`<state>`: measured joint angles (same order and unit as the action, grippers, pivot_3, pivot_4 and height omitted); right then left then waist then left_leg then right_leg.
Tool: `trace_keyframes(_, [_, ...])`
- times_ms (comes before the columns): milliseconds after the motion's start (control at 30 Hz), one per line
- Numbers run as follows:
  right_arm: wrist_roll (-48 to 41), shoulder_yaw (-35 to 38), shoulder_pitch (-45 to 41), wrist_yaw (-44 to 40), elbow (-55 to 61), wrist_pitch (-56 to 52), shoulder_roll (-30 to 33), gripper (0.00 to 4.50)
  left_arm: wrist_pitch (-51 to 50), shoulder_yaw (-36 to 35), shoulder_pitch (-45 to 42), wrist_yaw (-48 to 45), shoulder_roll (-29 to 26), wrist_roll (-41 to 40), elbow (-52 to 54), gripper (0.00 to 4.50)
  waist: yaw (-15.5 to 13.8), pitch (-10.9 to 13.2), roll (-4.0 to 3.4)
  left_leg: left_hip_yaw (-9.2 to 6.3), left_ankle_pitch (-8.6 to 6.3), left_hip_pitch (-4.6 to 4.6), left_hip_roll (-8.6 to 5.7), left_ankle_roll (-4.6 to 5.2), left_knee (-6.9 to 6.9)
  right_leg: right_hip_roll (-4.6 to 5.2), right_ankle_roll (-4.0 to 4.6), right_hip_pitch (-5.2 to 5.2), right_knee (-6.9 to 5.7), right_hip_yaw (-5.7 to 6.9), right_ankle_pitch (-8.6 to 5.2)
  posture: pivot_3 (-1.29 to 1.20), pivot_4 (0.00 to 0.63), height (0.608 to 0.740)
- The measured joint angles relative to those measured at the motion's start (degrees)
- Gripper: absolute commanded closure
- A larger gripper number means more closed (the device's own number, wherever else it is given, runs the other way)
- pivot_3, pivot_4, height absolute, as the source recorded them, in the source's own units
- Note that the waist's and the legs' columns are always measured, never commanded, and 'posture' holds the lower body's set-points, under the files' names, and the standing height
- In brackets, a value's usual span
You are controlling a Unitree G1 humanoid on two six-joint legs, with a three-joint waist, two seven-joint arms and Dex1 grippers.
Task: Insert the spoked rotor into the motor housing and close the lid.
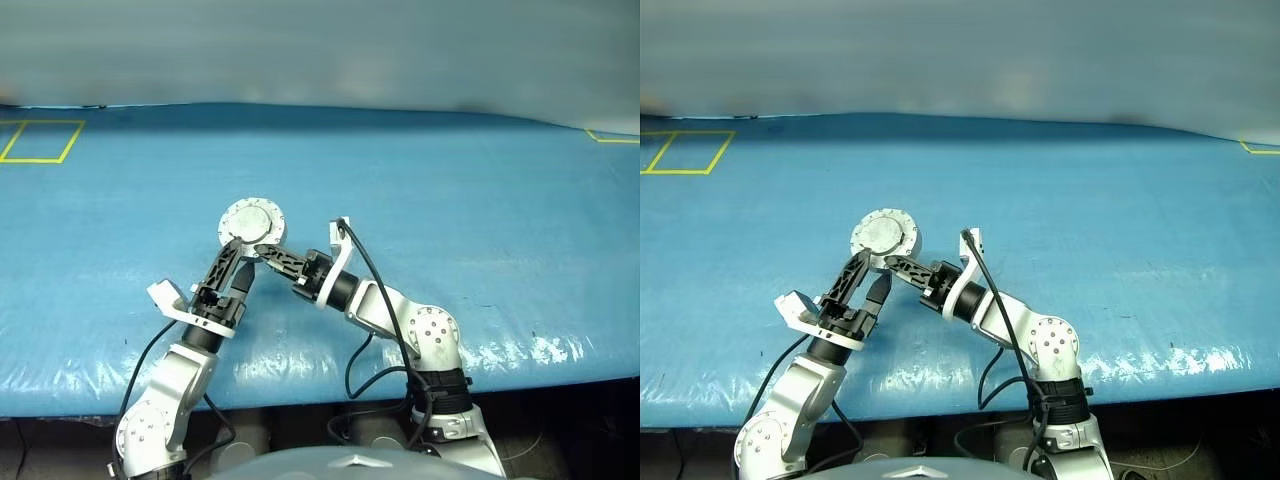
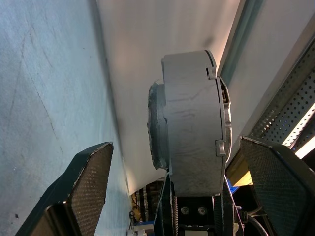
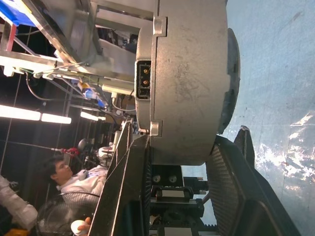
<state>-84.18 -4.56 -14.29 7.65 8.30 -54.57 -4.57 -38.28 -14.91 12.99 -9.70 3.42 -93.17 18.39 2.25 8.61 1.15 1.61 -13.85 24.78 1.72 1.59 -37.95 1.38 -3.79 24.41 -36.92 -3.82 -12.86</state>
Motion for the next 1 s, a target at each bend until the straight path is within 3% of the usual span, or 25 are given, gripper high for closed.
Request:
trace_keyframes(367, [-2.6,-1.7,2.9,1.5,1.0,-2.1,0.3,3.29,1.5,1.4,-2.5,2.2,-0.1,-1.2,-1.5,0.04,0.0,0.0,0.00,-0.01,0.01,-0.01,-0.03,0.02,-0.08,0.00,0.11,-0.06,0.00,-0.01,-0.06,0.00,0.150,0.740])
trace_keyframes(467, [-2.7,-1.9,3.2,1.5,1.4,-2.2,0.4,3.29,1.5,1.9,-2.6,3.8,-0.2,-1.5,-2.0,0.60,0.0,0.0,0.01,-0.01,0.01,-0.02,-0.03,0.02,-0.08,0.00,0.09,-0.07,0.00,-0.02,-0.05,0.00,0.150,0.740])
trace_keyframes(600, [-1.6,-1.9,4.0,1.5,1.4,-2.0,0.5,3.29,1.5,2.1,-2.3,4.5,-0.2,-2.6,-1.9,1.93,0.0,0.0,0.01,-0.02,0.01,-0.01,-0.03,0.02,-0.08,0.00,0.08,-0.07,0.00,-0.01,-0.04,0.00,0.150,0.740])
trace_keyframes(733, [0.8,-2.4,4.0,-0.7,1.6,-1.8,1.4,3.29,2.0,2.1,-1.6,5.1,-0.3,-2.9,-1.8,2.06,0.0,0.0,0.01,-0.01,0.01,-0.02,-0.04,0.02,-0.10,0.01,0.09,-0.07,0.00,-0.02,-0.05,0.00,0.150,0.740])
trace_keyframes(800, [3.4,-3.1,3.9,-3.6,2.5,-1.3,3.2,2.52,2.3,2.6,-1.8,5.8,-0.7,-2.5,-1.6,2.06,-0.2,0.0,0.01,-0.05,0.01,0.00,-0.08,0.02,-0.14,0.01,0.09,-0.10,0.01,-0.01,-0.05,0.00,0.150,0.740])
trace_keyframes(1000, [24.0,-9.9,3.0,-17.4,14.9,5.5,16.2,0.55,5.4,-0.5,-5.9,10.5,-4.5,1.8,-3.8,2.06,-0.1,0.0,0.01,-0.10,0.06,-0.11,-0.06,-0.01,-0.17,-0.07,0.15,-0.15,-0.02,0.00,0.00,0.00,0.150,0.740])
